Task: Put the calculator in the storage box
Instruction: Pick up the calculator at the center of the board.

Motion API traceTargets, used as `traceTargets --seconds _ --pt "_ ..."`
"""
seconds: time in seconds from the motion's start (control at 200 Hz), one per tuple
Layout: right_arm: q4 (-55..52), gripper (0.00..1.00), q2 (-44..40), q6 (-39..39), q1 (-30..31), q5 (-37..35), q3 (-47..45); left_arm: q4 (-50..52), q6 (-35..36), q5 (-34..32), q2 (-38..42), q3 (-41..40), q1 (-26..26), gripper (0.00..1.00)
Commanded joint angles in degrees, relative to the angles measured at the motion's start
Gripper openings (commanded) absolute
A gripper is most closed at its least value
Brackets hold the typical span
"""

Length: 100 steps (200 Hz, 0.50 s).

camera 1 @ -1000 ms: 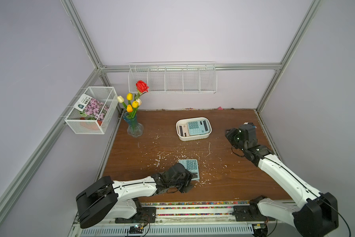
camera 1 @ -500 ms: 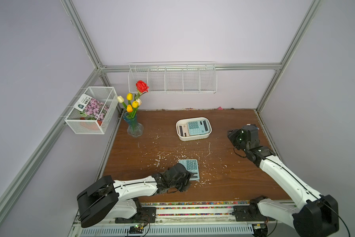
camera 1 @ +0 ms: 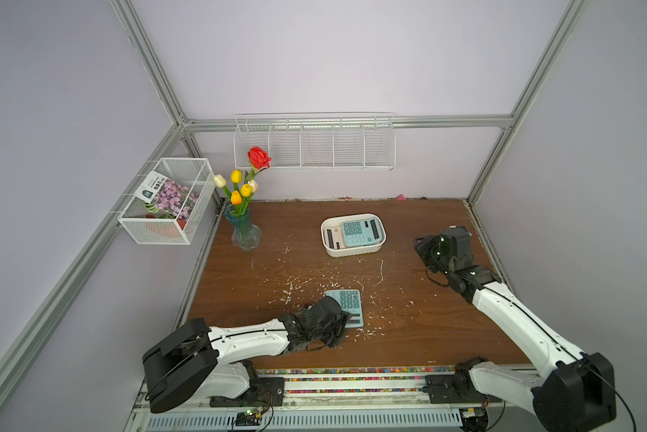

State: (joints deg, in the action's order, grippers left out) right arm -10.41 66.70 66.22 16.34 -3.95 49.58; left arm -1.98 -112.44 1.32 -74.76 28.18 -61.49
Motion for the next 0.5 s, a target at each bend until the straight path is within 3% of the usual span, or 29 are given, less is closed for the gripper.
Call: traceTargets --seconds 0.0,0.495 --pt "1.0 0.43 0.06 -0.3 -0.84 0.76 -0.2 1.98 0.11 -2.0 0.93 1.07 0.51 0.54" --pt "2.0 0.43 0.77 -0.18 -1.84 2.01 -0.95 5.71 0.56 -6.25 5.11 -0.55 2.03 0.47"
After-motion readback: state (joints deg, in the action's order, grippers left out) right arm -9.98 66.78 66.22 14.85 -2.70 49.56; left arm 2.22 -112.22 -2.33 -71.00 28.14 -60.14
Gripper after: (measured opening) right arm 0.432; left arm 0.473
